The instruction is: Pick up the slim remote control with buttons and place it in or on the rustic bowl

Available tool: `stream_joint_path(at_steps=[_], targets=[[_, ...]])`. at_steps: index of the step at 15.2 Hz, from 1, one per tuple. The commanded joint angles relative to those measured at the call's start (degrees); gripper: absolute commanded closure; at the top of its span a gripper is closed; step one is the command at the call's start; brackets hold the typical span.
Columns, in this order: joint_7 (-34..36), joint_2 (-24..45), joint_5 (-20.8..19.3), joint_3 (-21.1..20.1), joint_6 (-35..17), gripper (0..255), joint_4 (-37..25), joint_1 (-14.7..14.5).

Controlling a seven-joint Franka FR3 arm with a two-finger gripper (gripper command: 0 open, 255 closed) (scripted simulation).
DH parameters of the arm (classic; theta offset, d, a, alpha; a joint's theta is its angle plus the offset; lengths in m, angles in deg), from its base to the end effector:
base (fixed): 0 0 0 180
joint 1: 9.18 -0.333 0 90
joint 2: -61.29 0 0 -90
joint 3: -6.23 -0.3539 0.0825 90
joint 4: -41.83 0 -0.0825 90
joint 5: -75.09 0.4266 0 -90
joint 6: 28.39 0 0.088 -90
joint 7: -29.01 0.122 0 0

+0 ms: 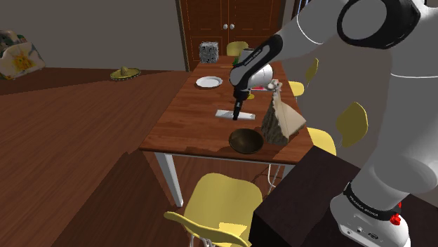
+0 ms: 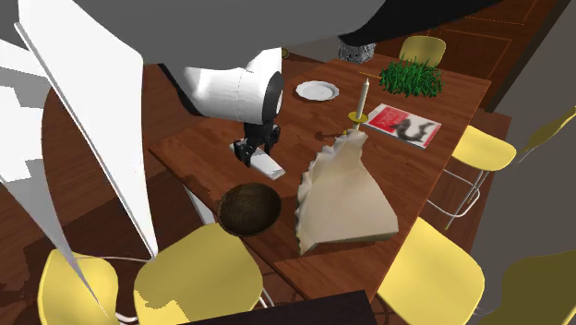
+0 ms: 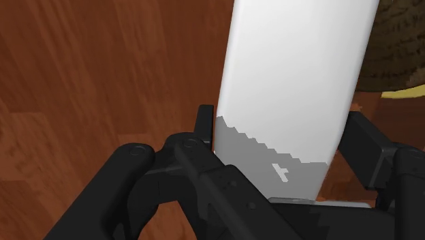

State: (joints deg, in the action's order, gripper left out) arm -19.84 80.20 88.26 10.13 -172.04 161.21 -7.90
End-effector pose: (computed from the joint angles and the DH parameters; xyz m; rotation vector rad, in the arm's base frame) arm 0.6348 -0.0564 0.2647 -2.9362 -0.8890 -0.2165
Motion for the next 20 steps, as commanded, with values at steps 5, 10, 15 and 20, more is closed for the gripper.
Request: stream_joint_path(at_steps=[5, 10, 15, 20], targets=[[1.2, -11.4, 0.0, -0.5, -5.2, 255, 16.3, -1.6], [1.6, -15.8, 0.6, -1.1, -8.9, 255, 24.2, -2.4], [-0.5, -12.0, 2.9, -1.6, -12.8, 255, 24.4, -2.3], [-2.9, -7.9, 5.6, -2.6, -16.5, 255, 24.1, -1.9]])
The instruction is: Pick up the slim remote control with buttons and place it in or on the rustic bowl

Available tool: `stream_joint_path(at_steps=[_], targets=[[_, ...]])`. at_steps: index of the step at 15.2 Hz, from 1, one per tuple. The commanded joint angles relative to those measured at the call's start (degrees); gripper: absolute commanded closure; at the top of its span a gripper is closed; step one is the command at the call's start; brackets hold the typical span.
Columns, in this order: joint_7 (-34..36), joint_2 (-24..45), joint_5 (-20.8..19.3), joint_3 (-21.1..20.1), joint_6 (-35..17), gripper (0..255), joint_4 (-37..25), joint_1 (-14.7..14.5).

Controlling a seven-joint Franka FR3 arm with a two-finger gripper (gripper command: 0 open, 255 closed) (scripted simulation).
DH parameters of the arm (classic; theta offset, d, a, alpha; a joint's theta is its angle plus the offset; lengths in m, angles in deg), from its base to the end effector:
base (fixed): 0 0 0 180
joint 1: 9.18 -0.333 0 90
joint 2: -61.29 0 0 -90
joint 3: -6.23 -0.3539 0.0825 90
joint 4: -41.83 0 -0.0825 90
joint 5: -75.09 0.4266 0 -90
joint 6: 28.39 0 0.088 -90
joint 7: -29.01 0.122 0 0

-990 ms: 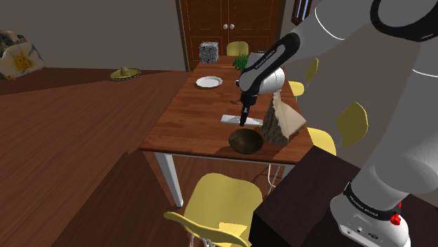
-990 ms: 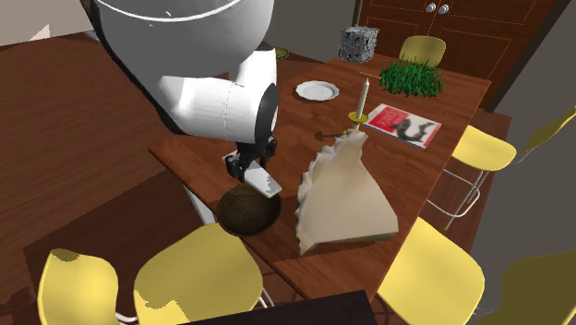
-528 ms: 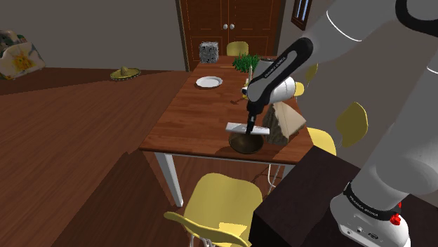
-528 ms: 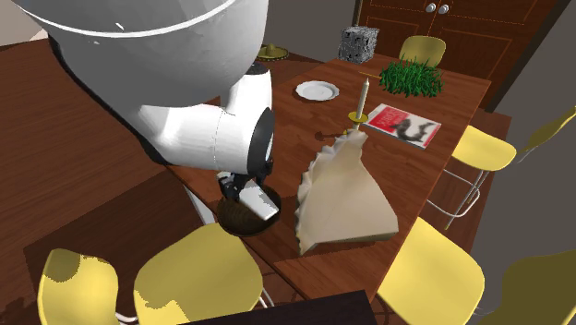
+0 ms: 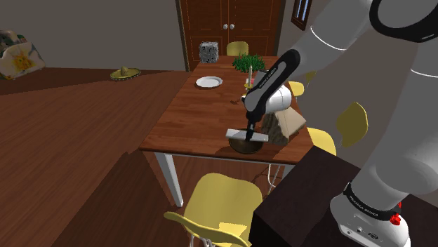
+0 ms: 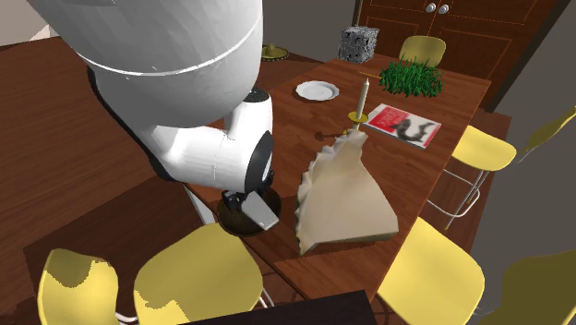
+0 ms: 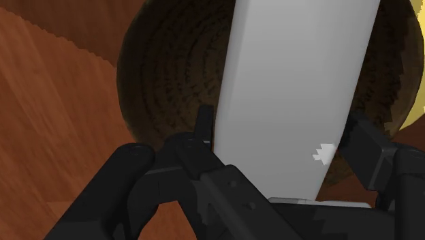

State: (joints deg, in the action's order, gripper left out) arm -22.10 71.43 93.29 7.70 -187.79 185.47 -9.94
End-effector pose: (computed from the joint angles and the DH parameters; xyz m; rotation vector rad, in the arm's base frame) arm 0.5036 -0.0189 0.2070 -2.9358 -0.8890 -0.2164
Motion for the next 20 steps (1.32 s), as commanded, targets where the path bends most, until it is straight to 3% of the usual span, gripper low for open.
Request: stream_joint_path(at_steps=[1, 10, 11, 16, 20], targets=[[-1.1, 1.7, 1.1, -0.4, -1.5, 255, -0.2, 0.3], [-1.7, 2.7, 1.8, -0.8, -2.3, 255, -0.4, 0.6], [-1.7, 2.7, 1.8, -0.8, -2.3, 0, -0.4, 0.6], [-1.7, 2.7, 1.8, -0.8, -2.3, 0, -0.4, 0.6], [1.8, -5.6, -2.9, 1.5, 4.5, 0, 1.1, -0.1]])
